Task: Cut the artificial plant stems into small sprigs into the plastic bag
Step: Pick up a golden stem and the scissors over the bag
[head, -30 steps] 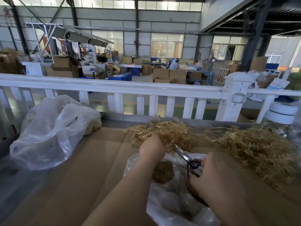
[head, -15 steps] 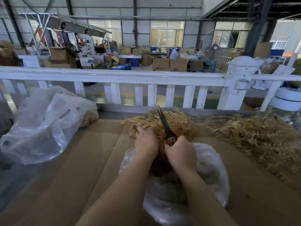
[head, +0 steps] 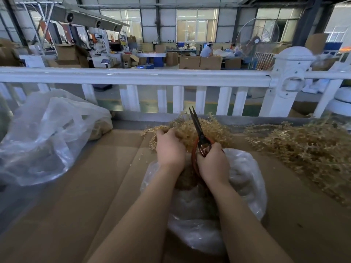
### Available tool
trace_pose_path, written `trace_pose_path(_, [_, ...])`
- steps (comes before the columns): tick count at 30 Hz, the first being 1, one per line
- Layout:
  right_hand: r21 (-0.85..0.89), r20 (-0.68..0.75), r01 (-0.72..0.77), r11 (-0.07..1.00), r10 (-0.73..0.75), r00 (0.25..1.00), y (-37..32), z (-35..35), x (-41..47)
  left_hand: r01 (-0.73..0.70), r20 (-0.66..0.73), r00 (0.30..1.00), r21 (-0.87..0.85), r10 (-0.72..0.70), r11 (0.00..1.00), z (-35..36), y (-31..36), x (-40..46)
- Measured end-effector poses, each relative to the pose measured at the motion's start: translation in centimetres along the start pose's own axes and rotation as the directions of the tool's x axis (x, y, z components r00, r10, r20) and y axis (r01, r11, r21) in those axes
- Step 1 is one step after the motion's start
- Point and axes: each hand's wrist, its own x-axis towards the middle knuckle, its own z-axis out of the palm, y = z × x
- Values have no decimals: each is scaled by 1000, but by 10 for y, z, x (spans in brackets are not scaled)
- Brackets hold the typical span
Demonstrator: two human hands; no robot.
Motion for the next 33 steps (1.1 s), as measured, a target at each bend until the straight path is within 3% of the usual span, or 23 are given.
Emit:
trace_pose_path(6, [133, -73, 81, 988, -72, 995, 4, -6, 3, 27, -38, 998, -379, -45, 925, -8, 6, -10])
trace_pose_path(10, [279, -47, 69, 958, -58, 997, 4, -9, 5, -122, -153, 987, -472, 55, 873, -17, 8, -17])
trace_pose_path(13, [529, 115, -51, 847, -12, 993, 2, -12, 8, -375, -321, 910, -376, 261, 847, -22, 7, -24])
trace_pose_path(15, [705, 223, -144, 695, -25, 974, 1, -13, 8, -566, -397, 797, -228, 455, 792, -23, 6, -28])
trace_pose_path(17, [809, 277, -213, 548, -37, 960, 0, -16, 7, -708, -412, 665, -82, 623, 701, -22, 5, -29])
trace_pose_path(20, [900, 348, -317, 299, -55, 936, -3, -20, 5, -805, -369, 554, -6, 746, 594, -20, 5, -29])
trace_pose_path(27, [944, 280, -251, 213, -119, 953, -4, -28, 1, -833, -307, 520, 24, 797, 553, -16, 0, -31])
trace_pose_path(33, [944, 298, -279, 178, -96, 950, 1, -34, 7, -809, -286, 558, 21, 779, 587, -12, -8, -29])
